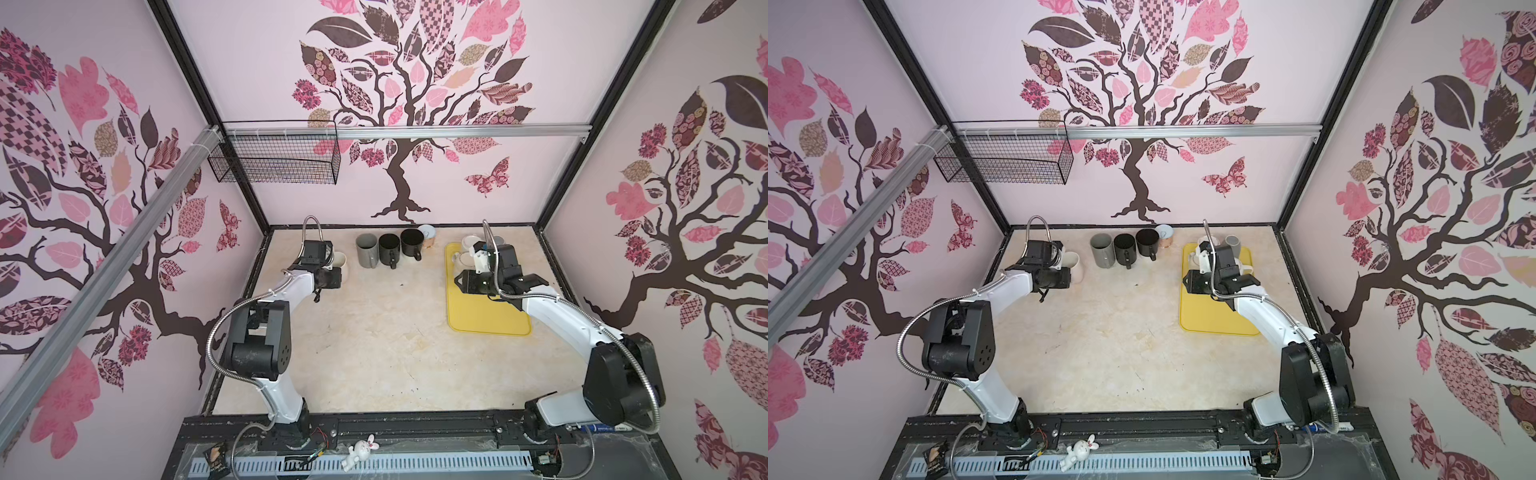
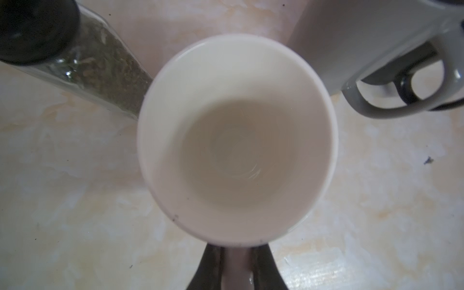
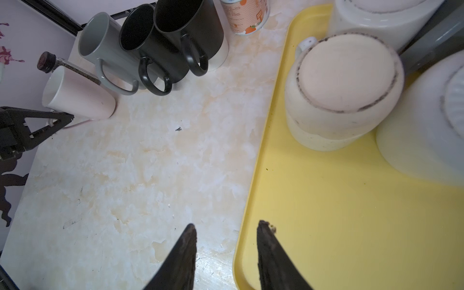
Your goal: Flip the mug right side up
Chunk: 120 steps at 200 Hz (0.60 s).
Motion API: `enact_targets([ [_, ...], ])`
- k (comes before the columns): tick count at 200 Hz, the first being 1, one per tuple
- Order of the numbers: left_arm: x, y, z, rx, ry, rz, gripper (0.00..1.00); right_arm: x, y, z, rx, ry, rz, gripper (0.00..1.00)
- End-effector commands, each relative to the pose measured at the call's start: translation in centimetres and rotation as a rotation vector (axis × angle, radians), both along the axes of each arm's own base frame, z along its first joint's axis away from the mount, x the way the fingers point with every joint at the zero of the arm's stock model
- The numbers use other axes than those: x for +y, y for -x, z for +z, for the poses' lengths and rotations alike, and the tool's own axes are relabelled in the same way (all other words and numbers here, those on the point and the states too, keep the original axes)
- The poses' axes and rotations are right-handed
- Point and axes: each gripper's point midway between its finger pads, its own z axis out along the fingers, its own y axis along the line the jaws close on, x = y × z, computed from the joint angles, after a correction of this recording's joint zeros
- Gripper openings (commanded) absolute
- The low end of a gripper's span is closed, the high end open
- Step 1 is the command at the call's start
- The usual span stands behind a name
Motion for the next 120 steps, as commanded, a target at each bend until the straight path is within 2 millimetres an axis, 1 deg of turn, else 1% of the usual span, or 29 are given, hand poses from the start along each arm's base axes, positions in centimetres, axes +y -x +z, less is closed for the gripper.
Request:
enact_targets([
  [1, -1.6, -4.4, 4.8, -0.187, 0.009, 0.079, 0.0, -1.2, -0.3, 1.0, -0.034, 0.016, -0.035, 0.43],
  [24, -2.8, -5.7, 5.1, -0.204, -0.016, 0.093, 0.0, -1.7, -0.4, 1.1, -0.04, 0.012, -0.056, 0.44],
  [65, -2.5, -7.1, 4.8, -0.203, -0.012, 0.161, 0.0, -1.9, -0.3, 1.0, -0.034, 0.015, -0.061, 0.44],
  [86, -2.4, -7.4, 4.4, -0.196, -0.015, 0.18, 0.0, -2.0, -0.1, 1.0, -0.033, 0.021, -0.064, 0.45],
  [120, -2.7, -7.8, 4.1, -0.193, 0.003, 0.18, 0.0, -2.2, 0.2, 0.8, -0.03, 0.025, -0.067, 0.45],
])
